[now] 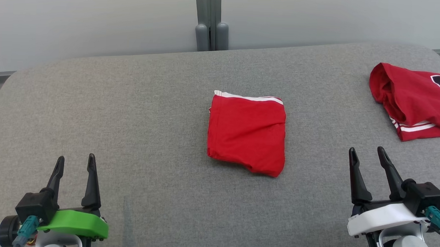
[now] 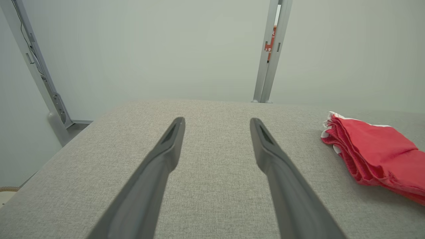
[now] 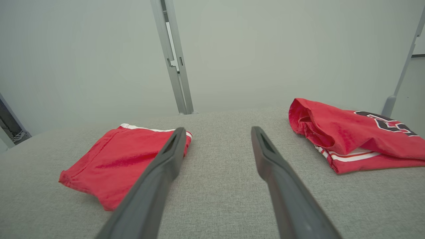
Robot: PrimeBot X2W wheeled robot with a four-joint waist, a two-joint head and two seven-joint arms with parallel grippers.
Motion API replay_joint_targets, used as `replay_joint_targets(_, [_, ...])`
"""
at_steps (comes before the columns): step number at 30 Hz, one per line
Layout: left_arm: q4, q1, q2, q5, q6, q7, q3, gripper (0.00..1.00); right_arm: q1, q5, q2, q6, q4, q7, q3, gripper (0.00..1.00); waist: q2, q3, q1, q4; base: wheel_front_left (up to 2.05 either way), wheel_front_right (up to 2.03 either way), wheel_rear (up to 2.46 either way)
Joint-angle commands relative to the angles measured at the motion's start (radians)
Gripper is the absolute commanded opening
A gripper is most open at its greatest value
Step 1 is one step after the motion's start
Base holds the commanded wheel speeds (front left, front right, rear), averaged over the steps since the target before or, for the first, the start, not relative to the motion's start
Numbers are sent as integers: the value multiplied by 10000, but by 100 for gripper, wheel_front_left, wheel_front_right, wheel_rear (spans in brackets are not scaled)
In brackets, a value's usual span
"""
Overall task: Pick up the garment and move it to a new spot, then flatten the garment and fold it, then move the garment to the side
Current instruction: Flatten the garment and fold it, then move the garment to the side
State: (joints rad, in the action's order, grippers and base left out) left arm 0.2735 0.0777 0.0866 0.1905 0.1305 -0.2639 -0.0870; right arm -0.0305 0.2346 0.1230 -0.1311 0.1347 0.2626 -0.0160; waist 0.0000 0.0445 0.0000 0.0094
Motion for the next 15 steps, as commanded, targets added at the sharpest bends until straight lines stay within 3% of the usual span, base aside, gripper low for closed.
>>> replay_joint_targets(1, [-29, -150, 7, -63, 3, 0, -34, 100, 103, -61, -10, 10, -38, 27, 37, 100, 0, -19, 0, 1, 0, 0, 0])
replay_joint_targets(15, [-44, -227, -33, -135, 3, 0, -68, 100, 184, -75, -25, 11, 78, 27, 71, 100, 0, -159, 0, 21, 0, 0, 0])
